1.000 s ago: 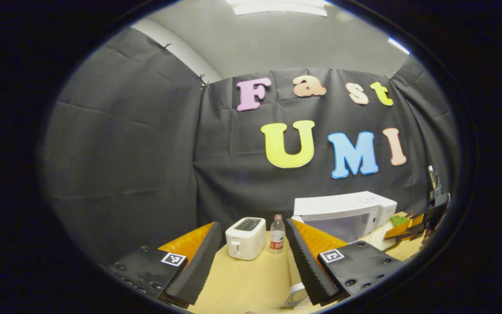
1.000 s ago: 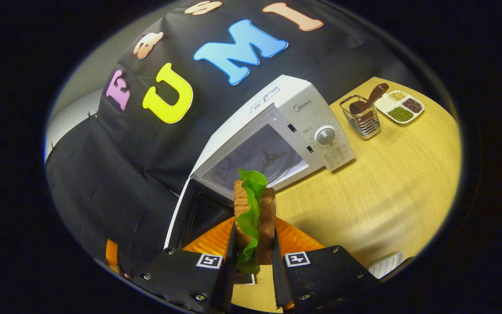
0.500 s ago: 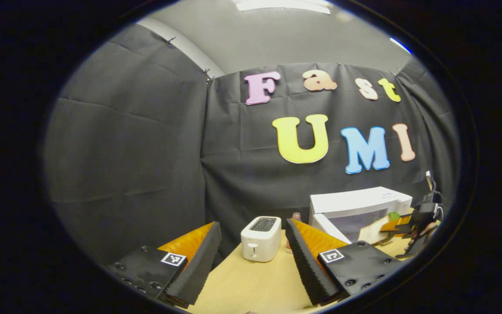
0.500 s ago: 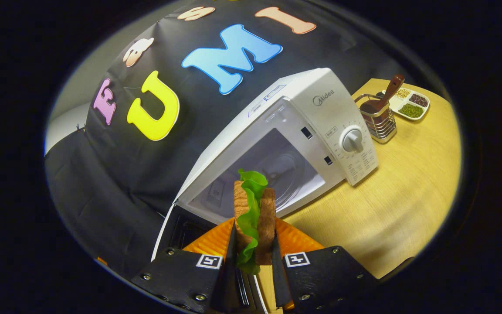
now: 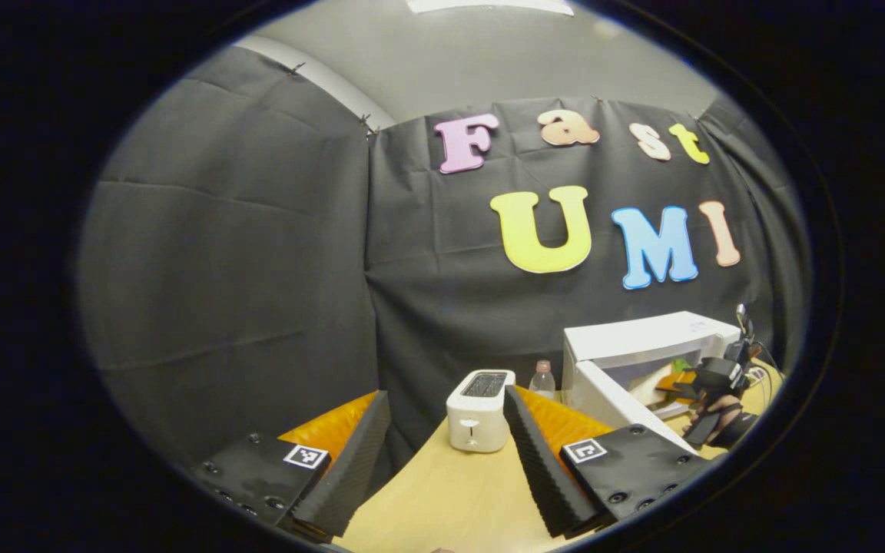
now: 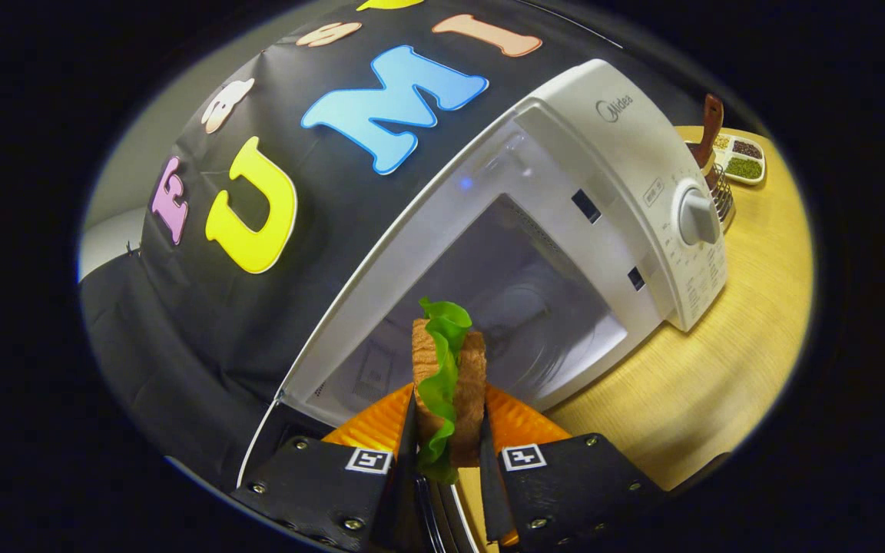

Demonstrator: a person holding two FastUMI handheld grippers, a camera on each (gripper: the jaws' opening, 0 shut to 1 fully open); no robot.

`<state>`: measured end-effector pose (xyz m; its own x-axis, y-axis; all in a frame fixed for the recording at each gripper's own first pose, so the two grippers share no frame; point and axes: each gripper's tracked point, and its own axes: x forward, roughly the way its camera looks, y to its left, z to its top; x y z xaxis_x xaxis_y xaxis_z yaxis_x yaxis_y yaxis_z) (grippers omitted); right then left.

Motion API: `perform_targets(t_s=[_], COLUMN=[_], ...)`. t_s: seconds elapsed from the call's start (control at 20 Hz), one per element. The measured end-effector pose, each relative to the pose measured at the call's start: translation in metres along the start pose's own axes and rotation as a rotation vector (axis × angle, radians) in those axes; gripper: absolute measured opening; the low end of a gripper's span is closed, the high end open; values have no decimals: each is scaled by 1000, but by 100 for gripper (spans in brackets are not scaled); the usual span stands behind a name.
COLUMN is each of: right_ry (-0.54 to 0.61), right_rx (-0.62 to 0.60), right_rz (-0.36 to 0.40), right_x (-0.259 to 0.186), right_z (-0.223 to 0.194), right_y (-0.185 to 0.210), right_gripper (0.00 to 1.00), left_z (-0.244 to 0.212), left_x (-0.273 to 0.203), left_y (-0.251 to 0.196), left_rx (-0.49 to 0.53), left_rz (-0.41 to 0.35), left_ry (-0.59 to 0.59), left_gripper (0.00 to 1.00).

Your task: Open the microwave oven with the left hand, put the food in, and close the microwave oven.

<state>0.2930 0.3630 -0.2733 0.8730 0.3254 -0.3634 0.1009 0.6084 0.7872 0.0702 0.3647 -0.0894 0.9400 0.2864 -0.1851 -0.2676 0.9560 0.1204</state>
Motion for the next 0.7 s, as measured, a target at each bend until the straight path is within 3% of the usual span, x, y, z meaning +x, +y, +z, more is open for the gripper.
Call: perform_targets(t_s=[0.1,0.35,0.5,0.7], right_ry=[-12,-13,-24,-9], right_rx=[1,-3,-40,-139], right_rz=[-12,-39,-86,-192], right_x=[15,41,53,55], right_z=[0,-2,-7,-9], right_y=[-4,-19,-31,-53], right_gripper=[37,37,37,59], left_z=[1,-9,-5,-2], left_x=[1,-2,-2,-1], left_y=[3,10,13,13], left_rx=[1,35,39,52], left_rz=[9,20,24,23], left_ry=[10,30,30,16], left_gripper=[97,93,95,95])
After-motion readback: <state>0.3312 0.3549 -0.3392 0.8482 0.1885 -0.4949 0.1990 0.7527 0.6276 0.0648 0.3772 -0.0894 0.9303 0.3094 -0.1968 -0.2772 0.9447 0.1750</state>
